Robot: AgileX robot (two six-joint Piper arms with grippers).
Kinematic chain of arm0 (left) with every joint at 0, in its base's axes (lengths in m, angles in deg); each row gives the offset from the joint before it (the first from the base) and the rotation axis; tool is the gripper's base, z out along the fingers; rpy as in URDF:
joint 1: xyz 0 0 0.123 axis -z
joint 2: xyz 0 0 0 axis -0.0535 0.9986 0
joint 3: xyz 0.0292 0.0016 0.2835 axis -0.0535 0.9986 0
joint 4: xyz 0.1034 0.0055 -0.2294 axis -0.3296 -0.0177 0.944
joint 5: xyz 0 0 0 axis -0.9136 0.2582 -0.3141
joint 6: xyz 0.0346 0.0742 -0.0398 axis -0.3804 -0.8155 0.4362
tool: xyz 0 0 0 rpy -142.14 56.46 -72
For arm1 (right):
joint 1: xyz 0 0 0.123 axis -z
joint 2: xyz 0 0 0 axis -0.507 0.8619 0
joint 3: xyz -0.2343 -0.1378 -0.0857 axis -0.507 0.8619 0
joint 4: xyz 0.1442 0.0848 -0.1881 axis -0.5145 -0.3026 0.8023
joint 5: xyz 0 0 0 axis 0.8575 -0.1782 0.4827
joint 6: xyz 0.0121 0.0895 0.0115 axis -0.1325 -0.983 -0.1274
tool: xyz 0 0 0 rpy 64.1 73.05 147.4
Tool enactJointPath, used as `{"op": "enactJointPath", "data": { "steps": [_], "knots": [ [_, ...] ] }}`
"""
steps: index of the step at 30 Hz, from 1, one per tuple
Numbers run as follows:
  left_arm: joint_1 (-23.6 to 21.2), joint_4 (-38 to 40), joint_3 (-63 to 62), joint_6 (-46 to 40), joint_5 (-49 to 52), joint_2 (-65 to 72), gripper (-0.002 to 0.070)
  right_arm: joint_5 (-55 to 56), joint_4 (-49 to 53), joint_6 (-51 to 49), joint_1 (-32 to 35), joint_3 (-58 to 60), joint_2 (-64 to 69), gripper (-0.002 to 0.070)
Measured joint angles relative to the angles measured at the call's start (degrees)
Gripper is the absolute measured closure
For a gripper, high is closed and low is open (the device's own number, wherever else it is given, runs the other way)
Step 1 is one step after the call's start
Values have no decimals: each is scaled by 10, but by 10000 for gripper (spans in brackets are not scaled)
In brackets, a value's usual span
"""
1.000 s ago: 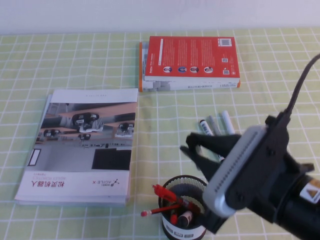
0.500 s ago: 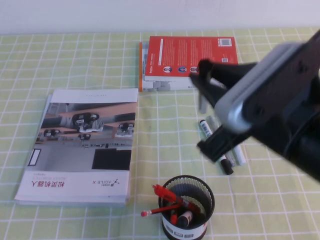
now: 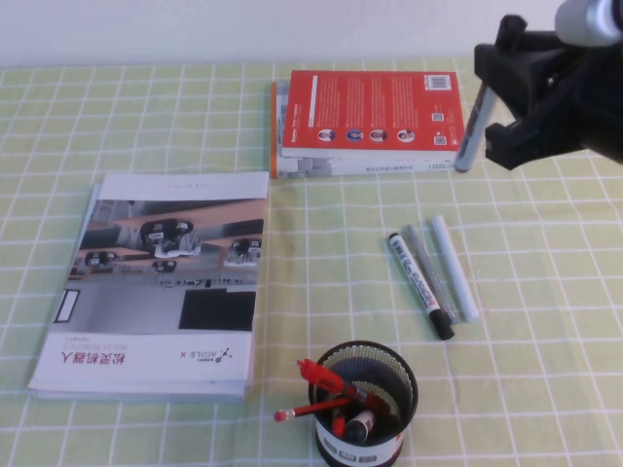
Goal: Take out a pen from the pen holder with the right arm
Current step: 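Take a marker out of the pen holder and lay it on the table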
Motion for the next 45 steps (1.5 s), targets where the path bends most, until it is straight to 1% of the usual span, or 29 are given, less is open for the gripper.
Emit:
{"op": "enactJointPath", "data": {
  "steps": [5,9,16,19,22,27,29,31,37,41,45],
  "knots": [
    [0,0,0,0,0,0,680,-64,-35,-2,41,-7,36,577],
    [0,0,0,0,0,0,680,-79,-44,-11,62,-7,62,577],
    [0,0,0,0,0,0,680,-102,-37,-63,84,-14,91,577],
    [0,0,0,0,0,0,680,-122,18,-132,89,-21,110,577],
    [0,0,0,0,0,0,680,-162,119,-242,95,-27,133,577],
    [0,0,0,0,0,0,680,-304,315,-467,124,-51,176,577],
    [0,0,0,0,0,0,680,-358,375,-534,134,-64,185,577],
    [0,0,0,0,0,0,680,-394,412,-578,136,-79,189,577],
    [0,0,0,0,0,0,680,-469,461,-644,136,-158,209,577],
    [0,0,0,0,0,0,680,-537,517,-684,136,-232,262,577],
    [0,0,0,0,0,0,680,-570,536,-693,123,-304,324,577]
  ]
}}
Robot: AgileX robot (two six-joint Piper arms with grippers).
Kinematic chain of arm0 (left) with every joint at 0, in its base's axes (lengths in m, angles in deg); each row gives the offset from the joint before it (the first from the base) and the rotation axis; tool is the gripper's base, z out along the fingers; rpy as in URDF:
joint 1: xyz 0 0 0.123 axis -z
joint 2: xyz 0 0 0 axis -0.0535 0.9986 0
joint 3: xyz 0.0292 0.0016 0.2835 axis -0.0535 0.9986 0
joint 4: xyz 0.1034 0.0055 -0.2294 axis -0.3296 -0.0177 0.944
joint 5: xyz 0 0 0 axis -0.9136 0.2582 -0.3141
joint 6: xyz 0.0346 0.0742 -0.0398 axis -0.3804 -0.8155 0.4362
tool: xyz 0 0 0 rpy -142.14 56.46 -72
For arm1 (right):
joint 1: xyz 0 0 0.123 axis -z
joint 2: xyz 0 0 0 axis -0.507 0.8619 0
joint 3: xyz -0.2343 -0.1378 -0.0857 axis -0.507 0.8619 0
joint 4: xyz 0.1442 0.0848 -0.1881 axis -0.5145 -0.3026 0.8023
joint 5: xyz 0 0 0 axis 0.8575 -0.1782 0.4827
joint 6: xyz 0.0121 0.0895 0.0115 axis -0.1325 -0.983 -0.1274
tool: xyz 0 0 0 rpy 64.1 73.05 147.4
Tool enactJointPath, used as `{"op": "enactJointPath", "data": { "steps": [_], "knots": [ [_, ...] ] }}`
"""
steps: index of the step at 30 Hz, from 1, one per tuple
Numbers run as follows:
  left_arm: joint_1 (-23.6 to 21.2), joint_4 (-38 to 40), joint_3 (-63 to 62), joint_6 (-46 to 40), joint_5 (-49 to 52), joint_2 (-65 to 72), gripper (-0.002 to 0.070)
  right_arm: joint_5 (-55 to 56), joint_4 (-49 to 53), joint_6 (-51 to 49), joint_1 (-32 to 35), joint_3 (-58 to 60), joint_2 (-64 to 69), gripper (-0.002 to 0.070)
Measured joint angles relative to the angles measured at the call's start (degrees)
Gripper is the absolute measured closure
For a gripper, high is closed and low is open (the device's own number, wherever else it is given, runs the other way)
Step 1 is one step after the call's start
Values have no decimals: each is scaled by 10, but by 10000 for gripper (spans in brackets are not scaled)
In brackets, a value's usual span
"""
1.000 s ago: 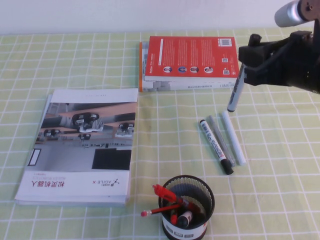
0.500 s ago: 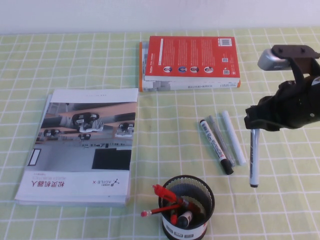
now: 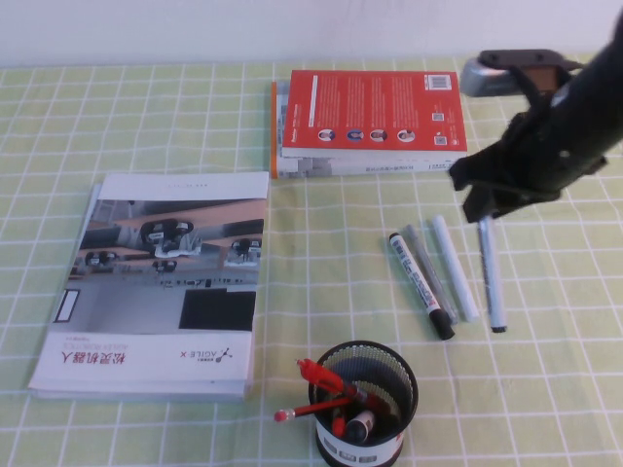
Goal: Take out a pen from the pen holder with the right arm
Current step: 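Take a marker out of the pen holder and lay it on the table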
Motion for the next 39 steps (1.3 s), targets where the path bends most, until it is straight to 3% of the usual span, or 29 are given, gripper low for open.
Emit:
{"op": "enactJointPath", "data": {
  "steps": [8,18,32,39],
  "knots": [
    [0,0,0,0,0,0,680,-39,15,-4,-75,-153,145,577],
    [0,0,0,0,0,0,680,-107,24,-16,-79,-320,297,577],
    [0,0,0,0,0,0,680,-102,37,-23,-79,-345,337,575],
    [0,0,0,0,0,0,680,-102,46,-31,-79,-345,337,472]
  ]
}}
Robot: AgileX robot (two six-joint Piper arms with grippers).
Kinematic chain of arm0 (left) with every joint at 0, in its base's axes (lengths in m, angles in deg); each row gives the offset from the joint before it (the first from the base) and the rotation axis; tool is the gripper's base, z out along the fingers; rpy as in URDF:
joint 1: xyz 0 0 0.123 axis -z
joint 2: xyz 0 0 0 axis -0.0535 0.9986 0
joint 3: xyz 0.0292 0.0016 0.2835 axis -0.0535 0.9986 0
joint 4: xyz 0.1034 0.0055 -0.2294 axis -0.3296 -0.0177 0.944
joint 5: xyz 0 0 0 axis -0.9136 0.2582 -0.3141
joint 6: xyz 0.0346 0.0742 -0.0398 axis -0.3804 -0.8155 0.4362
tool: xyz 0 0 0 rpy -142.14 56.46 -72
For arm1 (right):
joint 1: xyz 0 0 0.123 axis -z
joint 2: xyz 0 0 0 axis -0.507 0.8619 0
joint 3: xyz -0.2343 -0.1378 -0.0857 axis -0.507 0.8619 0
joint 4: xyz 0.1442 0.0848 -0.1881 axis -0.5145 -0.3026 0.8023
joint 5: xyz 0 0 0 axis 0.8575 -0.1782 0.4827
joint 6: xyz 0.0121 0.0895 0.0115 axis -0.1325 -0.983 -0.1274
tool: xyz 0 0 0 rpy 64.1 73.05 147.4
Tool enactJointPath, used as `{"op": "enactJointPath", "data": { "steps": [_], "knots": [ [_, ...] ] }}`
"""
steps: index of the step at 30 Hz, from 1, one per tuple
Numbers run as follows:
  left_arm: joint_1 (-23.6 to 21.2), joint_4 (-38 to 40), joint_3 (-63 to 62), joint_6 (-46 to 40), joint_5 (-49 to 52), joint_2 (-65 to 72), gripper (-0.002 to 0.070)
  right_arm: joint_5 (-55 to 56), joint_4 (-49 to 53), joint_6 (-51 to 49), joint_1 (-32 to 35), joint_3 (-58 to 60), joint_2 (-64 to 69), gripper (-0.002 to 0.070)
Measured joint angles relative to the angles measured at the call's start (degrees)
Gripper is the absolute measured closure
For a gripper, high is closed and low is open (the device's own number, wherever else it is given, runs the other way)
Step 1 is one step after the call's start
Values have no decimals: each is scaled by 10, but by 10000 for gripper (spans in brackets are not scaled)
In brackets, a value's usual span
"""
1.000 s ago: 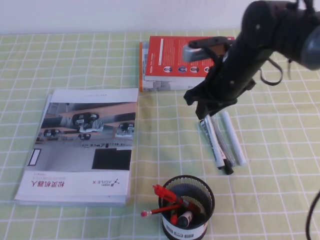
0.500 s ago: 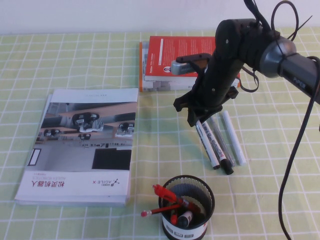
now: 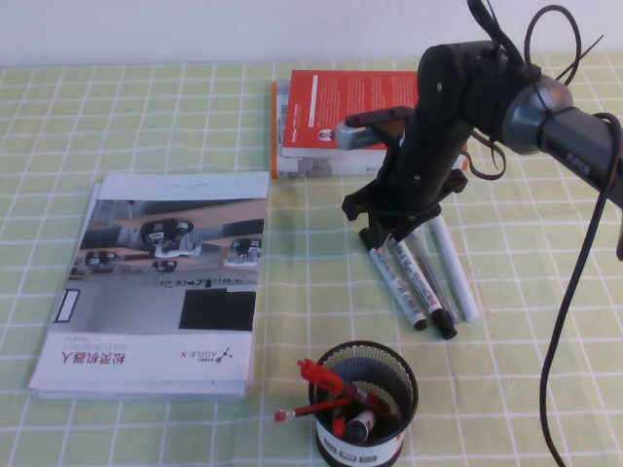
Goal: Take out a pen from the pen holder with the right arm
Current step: 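Take a marker out of the pen holder and lay it on the table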
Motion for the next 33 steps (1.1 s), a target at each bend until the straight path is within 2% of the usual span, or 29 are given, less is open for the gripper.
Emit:
{"op": "enactJointPath", "data": {
  "steps": [4,10,13,16,18,21,33],
  "knots": [
    [0,0,0,0,0,0,680,1,15,-14,0,0,0,435],
    [0,0,0,0,0,0,680,-7,35,-19,0,0,-14,437],
    [0,0,0,0,0,0,680,-9,42,-19,0,4,-50,490],
    [0,0,0,0,0,0,680,-10,55,-19,-2,39,-119,603],
    [0,0,0,0,0,0,680,-10,66,-24,-8,80,-176,652],
    [0,0,0,0,0,0,680,11,72,-29,-14,168,-268,678],
    [0,0,0,0,0,0,680,189,79,-59,-14,534,-645,688]
  ]
}}
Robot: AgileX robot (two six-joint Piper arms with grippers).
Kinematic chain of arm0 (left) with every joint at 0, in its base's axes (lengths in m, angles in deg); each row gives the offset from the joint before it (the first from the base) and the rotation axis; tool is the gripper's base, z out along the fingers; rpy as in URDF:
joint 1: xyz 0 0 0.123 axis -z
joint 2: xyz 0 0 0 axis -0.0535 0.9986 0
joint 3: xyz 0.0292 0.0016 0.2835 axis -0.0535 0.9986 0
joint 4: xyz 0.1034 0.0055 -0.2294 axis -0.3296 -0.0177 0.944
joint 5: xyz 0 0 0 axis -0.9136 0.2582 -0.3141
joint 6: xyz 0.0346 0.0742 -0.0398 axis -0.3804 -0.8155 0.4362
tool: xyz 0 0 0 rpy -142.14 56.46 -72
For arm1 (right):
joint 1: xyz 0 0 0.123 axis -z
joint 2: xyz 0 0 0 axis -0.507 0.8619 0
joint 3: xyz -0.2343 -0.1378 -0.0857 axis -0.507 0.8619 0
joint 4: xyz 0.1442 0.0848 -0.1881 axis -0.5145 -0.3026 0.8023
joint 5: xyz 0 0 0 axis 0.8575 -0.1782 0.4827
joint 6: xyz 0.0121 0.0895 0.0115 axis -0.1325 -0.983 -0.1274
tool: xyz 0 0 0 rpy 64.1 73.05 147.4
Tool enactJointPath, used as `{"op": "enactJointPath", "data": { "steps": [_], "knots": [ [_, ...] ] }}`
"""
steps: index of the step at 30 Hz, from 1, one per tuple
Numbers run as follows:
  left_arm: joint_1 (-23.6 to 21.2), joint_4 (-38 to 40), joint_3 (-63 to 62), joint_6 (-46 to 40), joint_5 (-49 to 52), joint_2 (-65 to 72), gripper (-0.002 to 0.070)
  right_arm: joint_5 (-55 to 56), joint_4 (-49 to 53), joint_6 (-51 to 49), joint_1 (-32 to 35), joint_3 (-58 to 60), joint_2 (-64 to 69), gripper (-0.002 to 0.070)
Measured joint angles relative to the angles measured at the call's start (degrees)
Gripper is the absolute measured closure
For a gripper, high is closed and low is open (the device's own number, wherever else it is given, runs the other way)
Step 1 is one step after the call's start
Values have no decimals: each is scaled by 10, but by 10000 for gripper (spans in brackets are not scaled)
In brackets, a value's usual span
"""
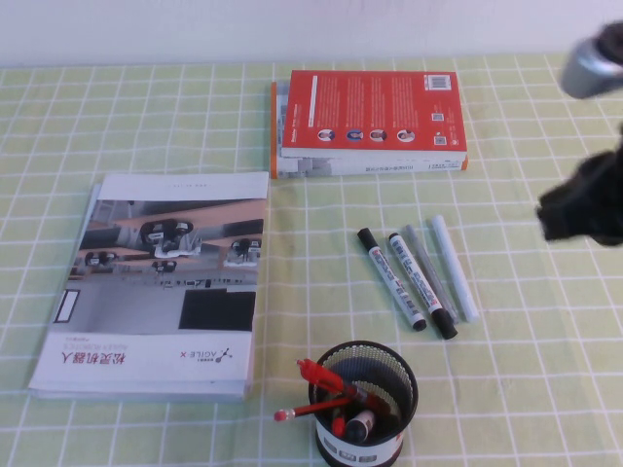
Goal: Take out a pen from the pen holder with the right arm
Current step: 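Take a marker out of the pen holder and lay it on the table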
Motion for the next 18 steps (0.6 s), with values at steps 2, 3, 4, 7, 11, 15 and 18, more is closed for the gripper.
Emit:
{"op": "enactJointPath", "data": {
  "steps": [2,3,4,7,11,15,18],
  "knots": [
    [0,0,0,0,0,0,680,39,0,-4,0,53,-56,688],
    [0,0,0,0,0,0,680,56,0,-4,0,81,-82,688],
    [0,0,0,0,0,0,680,72,0,-4,0,107,-105,688],
    [0,0,0,0,0,0,680,89,-9,-5,0,171,-162,688],
    [0,0,0,0,0,0,680,93,-23,-4,0,220,-210,688],
    [0,0,0,0,0,0,680,103,-39,10,0,257,-227,688],
    [0,0,0,0,0,0,680,123,-39,14,0,286,-228,688]
  ]
}}
